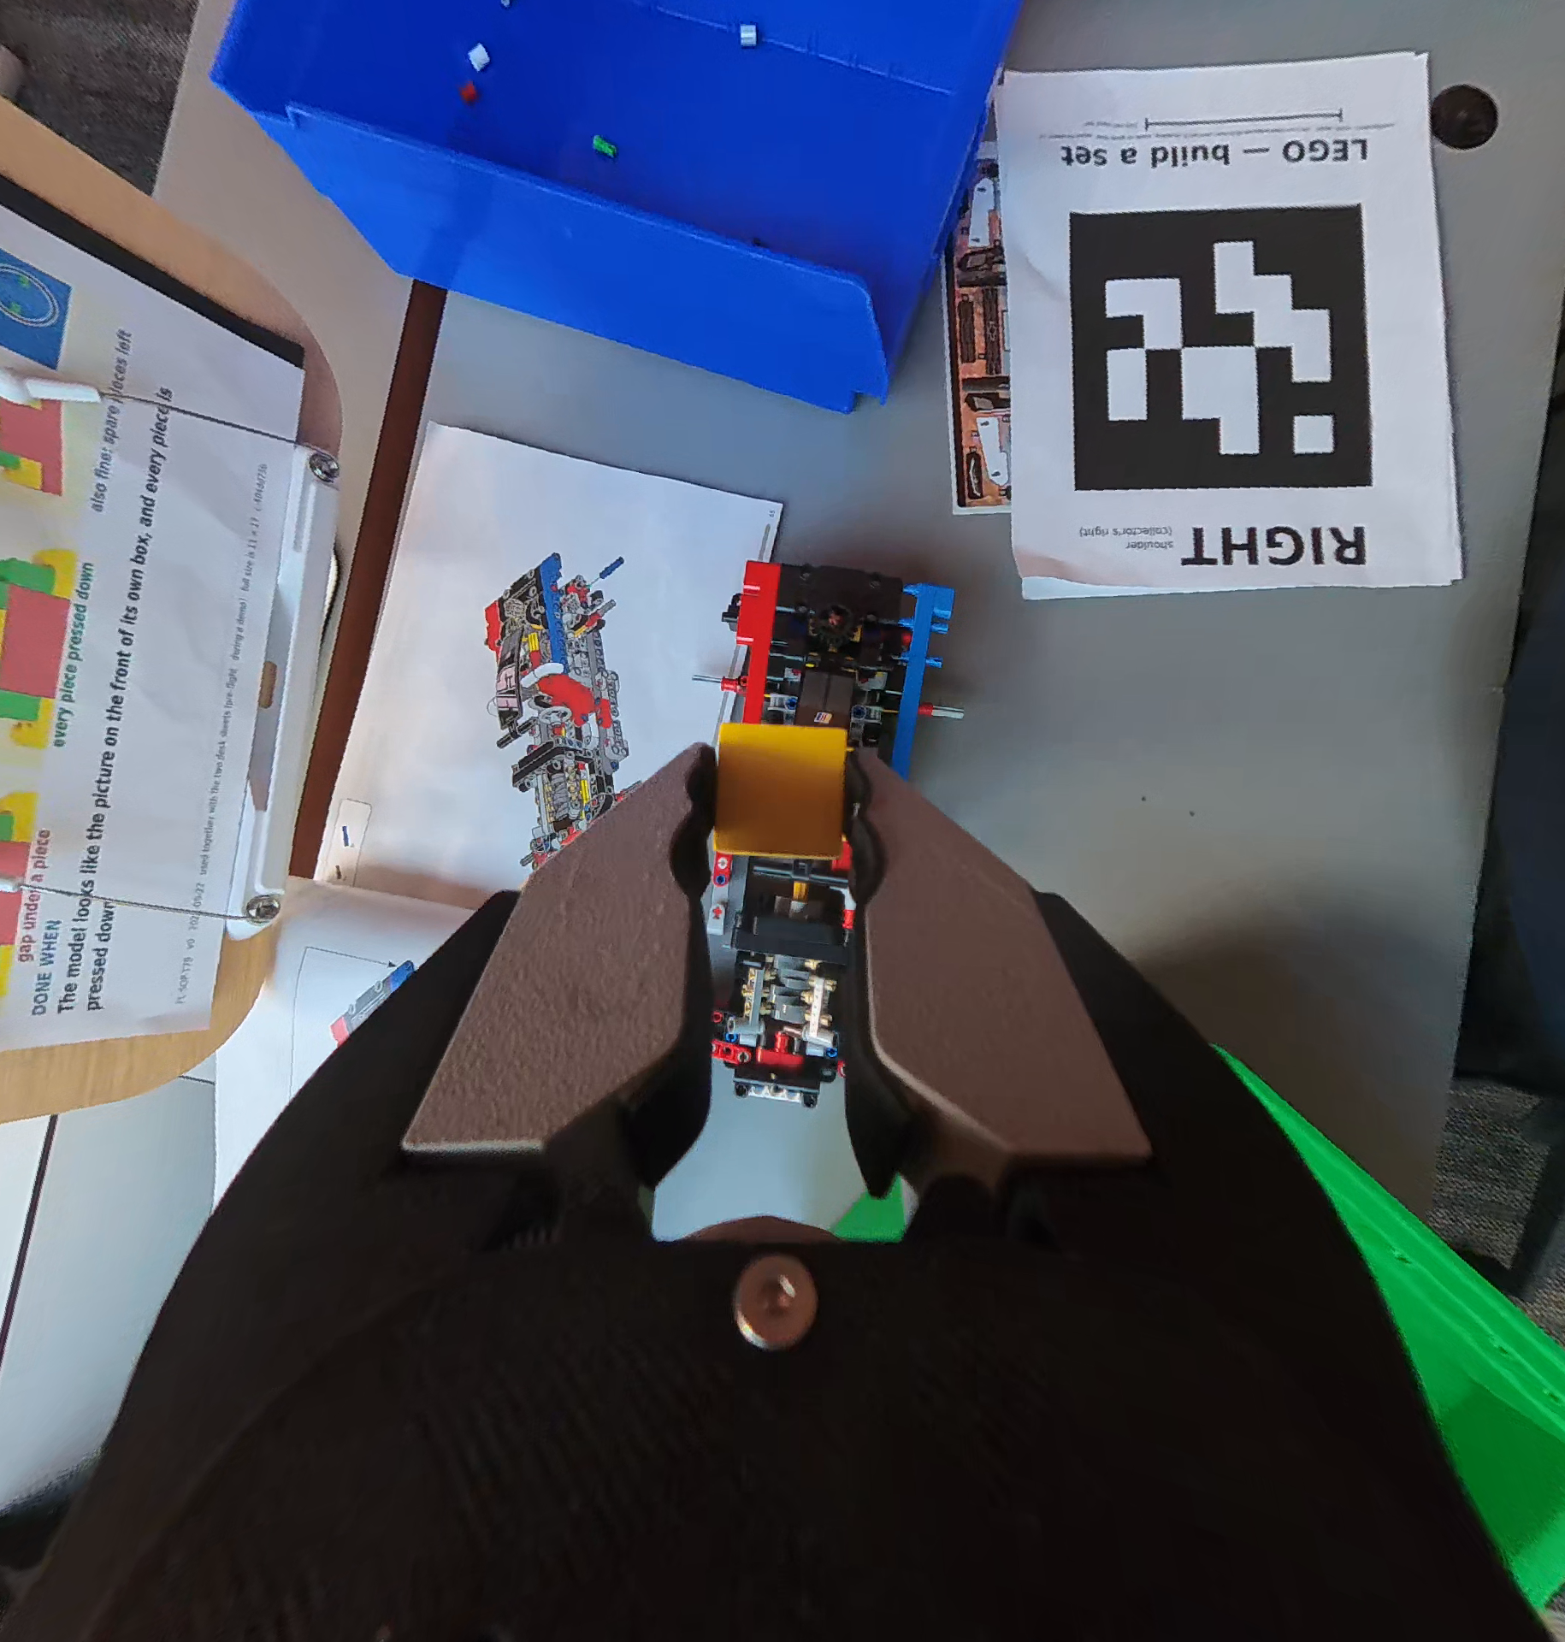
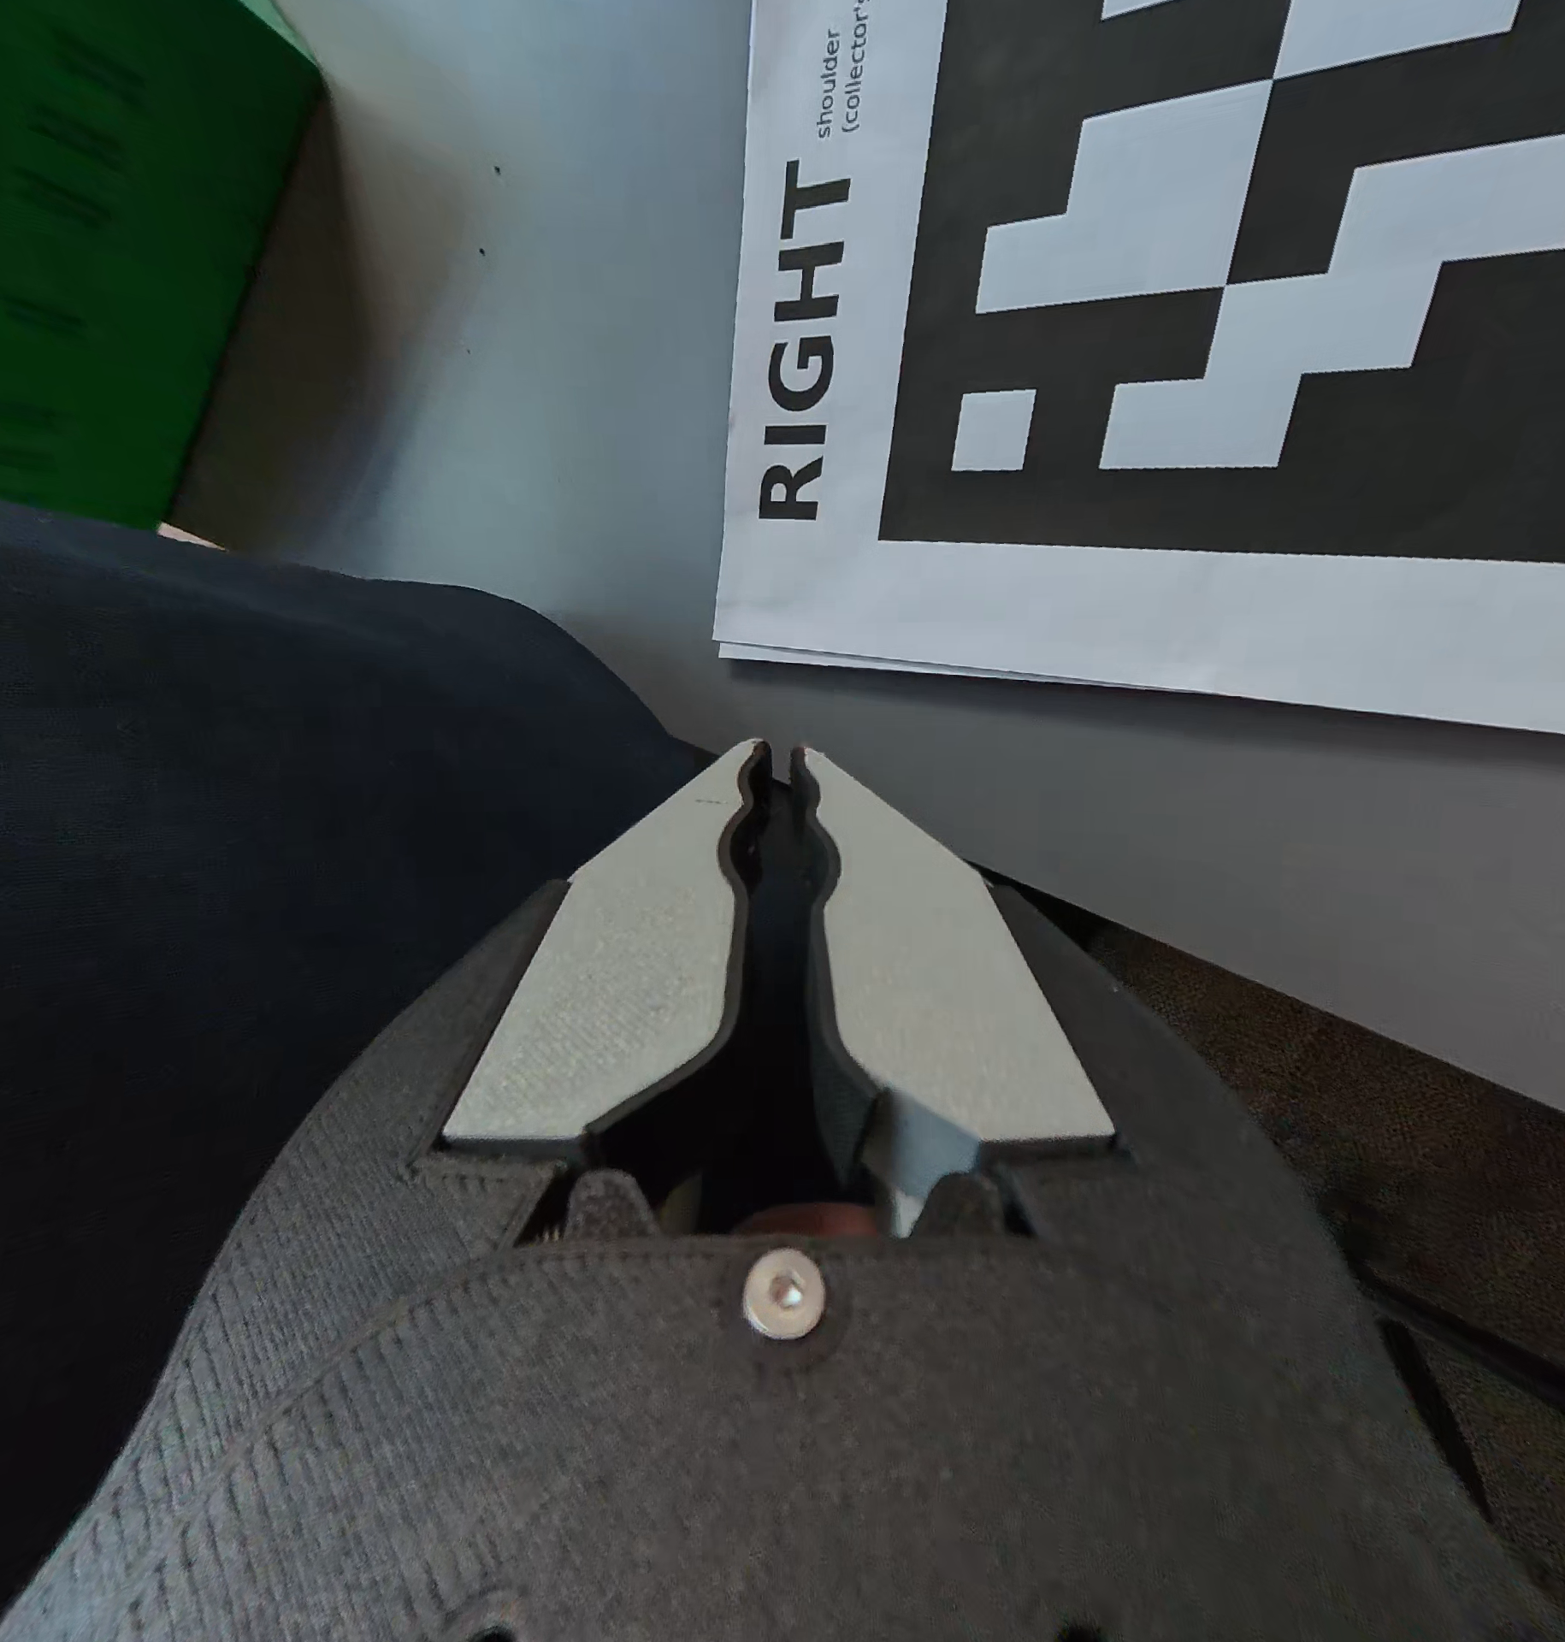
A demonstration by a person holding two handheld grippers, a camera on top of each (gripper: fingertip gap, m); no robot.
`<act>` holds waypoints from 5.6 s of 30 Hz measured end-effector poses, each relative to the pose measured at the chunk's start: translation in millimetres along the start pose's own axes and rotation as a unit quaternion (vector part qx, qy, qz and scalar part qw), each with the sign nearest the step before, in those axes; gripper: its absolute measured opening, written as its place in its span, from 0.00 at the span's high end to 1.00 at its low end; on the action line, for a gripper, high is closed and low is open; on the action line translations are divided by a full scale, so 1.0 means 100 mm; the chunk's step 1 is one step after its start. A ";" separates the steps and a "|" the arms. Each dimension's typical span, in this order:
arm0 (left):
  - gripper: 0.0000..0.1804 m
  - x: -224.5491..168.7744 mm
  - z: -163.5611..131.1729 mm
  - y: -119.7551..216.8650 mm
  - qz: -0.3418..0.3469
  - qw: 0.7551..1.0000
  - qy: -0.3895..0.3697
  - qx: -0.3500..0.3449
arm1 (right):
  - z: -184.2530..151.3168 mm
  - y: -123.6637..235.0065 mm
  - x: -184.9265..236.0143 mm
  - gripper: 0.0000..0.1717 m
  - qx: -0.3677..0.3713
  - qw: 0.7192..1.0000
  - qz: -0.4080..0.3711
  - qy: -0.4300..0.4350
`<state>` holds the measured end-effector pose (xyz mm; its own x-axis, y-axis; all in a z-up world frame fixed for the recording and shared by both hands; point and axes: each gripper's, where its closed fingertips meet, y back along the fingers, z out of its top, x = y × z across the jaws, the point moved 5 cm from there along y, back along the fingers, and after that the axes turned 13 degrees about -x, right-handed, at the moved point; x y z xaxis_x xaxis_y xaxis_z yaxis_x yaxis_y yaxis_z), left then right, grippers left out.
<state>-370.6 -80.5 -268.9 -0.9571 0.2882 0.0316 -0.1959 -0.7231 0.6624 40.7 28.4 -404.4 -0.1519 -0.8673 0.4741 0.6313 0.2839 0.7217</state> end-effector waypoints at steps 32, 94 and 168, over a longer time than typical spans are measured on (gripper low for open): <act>0.85 -0.03 -0.18 -0.23 -0.012 1.000 0.009 0.023 | 0.01 0.00 -0.02 0.98 0.003 1.000 -0.007 0.006; 0.89 -3.03 -0.89 -0.18 -0.096 0.958 0.268 0.021 | 1.91 -0.30 1.22 0.94 -0.086 0.946 0.174 0.258; 1.00 0.08 -1.02 -0.48 0.141 0.860 0.490 0.021 | -0.17 1.16 0.04 0.97 -0.184 0.979 -0.063 -0.065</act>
<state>-390.7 -107.5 -376.2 -0.6905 -0.5763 -0.4372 0.0613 -0.6489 0.7584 126.1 50.7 -327.1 -0.3264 -0.8198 0.4705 0.8293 -0.0095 0.5587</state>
